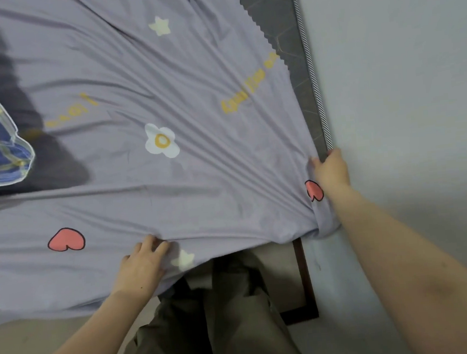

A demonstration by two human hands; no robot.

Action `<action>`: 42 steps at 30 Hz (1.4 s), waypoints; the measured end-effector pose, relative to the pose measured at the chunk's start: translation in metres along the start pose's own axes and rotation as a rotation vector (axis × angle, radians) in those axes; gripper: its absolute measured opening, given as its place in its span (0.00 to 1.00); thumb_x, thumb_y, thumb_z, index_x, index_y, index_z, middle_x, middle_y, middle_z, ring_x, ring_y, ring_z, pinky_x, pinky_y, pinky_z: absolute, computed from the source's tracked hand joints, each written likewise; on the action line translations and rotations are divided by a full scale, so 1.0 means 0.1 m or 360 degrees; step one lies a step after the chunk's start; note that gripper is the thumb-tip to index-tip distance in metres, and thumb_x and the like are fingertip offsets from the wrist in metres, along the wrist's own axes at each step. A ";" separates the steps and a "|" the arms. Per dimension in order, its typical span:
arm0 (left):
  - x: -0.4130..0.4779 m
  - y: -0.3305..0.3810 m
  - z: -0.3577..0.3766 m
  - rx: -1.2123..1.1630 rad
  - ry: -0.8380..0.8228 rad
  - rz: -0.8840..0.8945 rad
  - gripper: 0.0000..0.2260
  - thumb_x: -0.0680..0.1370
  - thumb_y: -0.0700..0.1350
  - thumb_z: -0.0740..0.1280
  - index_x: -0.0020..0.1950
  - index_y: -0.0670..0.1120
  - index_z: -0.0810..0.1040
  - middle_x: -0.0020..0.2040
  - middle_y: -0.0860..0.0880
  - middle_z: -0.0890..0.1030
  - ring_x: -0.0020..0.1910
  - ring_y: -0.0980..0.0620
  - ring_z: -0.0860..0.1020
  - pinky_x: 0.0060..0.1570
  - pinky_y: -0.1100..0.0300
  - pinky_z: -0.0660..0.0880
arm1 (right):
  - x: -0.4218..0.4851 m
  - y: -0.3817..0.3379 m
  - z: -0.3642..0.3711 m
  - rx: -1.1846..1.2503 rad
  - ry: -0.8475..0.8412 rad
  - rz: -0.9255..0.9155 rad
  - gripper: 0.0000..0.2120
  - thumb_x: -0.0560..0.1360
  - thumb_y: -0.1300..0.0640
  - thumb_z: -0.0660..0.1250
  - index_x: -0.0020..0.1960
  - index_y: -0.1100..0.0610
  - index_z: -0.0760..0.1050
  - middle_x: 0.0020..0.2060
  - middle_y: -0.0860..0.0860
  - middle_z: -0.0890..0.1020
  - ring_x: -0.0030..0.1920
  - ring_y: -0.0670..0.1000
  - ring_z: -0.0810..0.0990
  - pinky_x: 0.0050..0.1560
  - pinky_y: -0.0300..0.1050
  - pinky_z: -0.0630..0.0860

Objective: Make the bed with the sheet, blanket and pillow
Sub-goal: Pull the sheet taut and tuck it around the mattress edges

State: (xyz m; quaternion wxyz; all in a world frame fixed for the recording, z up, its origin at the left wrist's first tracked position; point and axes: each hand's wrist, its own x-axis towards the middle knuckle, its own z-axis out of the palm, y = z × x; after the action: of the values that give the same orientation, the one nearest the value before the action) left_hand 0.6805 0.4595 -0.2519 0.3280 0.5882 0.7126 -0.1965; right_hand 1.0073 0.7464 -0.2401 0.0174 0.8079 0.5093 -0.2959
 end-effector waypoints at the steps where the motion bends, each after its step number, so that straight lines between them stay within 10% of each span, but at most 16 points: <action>1: 0.03 0.01 -0.01 0.0105 -0.0052 0.0017 0.19 0.76 0.51 0.65 0.66 0.53 0.69 0.66 0.48 0.66 0.61 0.45 0.70 0.52 0.54 0.71 | 0.08 -0.09 -0.02 0.0078 -0.0094 0.0101 0.22 0.77 0.55 0.66 0.64 0.66 0.67 0.59 0.65 0.76 0.52 0.59 0.79 0.55 0.54 0.76; 4: 0.10 0.03 -0.08 0.0292 -0.0184 0.0129 0.12 0.76 0.51 0.62 0.58 0.51 0.74 0.62 0.49 0.69 0.62 0.47 0.69 0.50 0.56 0.67 | 0.23 -0.32 -0.01 0.0340 -0.0479 0.0268 0.05 0.75 0.62 0.66 0.43 0.63 0.72 0.33 0.59 0.76 0.19 0.48 0.69 0.20 0.34 0.65; 6: 0.13 0.01 -0.13 0.0363 -0.0264 0.0185 0.11 0.77 0.51 0.61 0.56 0.51 0.76 0.60 0.50 0.72 0.62 0.48 0.71 0.51 0.57 0.67 | 0.32 -0.37 0.01 0.0327 -0.0445 0.0245 0.10 0.75 0.64 0.64 0.36 0.59 0.69 0.27 0.56 0.74 0.13 0.44 0.64 0.17 0.29 0.59; 10: 0.08 -0.13 -0.18 0.0541 -0.0721 0.0177 0.11 0.75 0.48 0.64 0.57 0.50 0.76 0.61 0.51 0.77 0.61 0.49 0.76 0.57 0.56 0.72 | 0.38 -0.36 -0.12 0.0243 0.0204 0.0130 0.08 0.72 0.68 0.57 0.50 0.65 0.72 0.43 0.65 0.82 0.37 0.59 0.84 0.38 0.53 0.81; 15: -0.03 -0.26 -0.16 0.0517 -0.0858 0.0180 0.12 0.74 0.50 0.68 0.56 0.52 0.77 0.59 0.52 0.77 0.60 0.51 0.76 0.54 0.57 0.73 | 0.37 -0.31 -0.11 -0.0228 0.0218 0.0032 0.15 0.76 0.68 0.57 0.62 0.66 0.64 0.59 0.68 0.76 0.58 0.68 0.77 0.56 0.58 0.74; 22: 0.29 -0.07 -0.41 -0.0491 -0.0048 -0.0013 0.09 0.79 0.56 0.60 0.44 0.53 0.72 0.42 0.55 0.75 0.44 0.50 0.78 0.41 0.58 0.71 | 0.60 -0.78 -0.12 -0.0071 0.0151 -0.0186 0.20 0.75 0.62 0.60 0.66 0.64 0.63 0.61 0.65 0.75 0.59 0.67 0.76 0.58 0.57 0.74; 28: 0.77 0.31 -0.75 -0.0797 0.0473 0.0124 0.18 0.77 0.46 0.67 0.67 0.51 0.74 0.64 0.50 0.72 0.56 0.47 0.77 0.50 0.52 0.77 | 0.71 -0.79 -0.09 -0.0279 0.0130 -0.0607 0.23 0.75 0.59 0.64 0.69 0.60 0.68 0.65 0.61 0.71 0.64 0.62 0.71 0.65 0.53 0.68; 35: 0.89 0.72 -0.63 -0.0341 -0.0009 0.0206 0.33 0.78 0.54 0.63 0.79 0.57 0.49 0.80 0.52 0.41 0.78 0.47 0.49 0.73 0.50 0.60 | 0.00 0.44 0.20 -0.0412 0.0200 -0.0668 0.25 0.80 0.61 0.58 0.76 0.60 0.58 0.77 0.59 0.58 0.70 0.64 0.63 0.73 0.53 0.59; 42: 0.47 0.69 -0.28 -0.0277 -0.0035 0.0164 0.32 0.80 0.50 0.59 0.79 0.56 0.45 0.79 0.53 0.39 0.79 0.48 0.46 0.71 0.48 0.62 | -0.62 1.39 0.26 0.0183 0.0142 -0.0014 0.14 0.78 0.64 0.61 0.63 0.63 0.71 0.57 0.60 0.78 0.58 0.60 0.77 0.58 0.53 0.75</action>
State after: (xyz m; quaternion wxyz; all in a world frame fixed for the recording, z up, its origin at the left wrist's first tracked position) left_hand 0.7360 0.5273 -0.2577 0.3952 0.5913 0.6920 -0.1232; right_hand 1.0918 0.6210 -0.2690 -0.0532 0.8178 0.4952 -0.2884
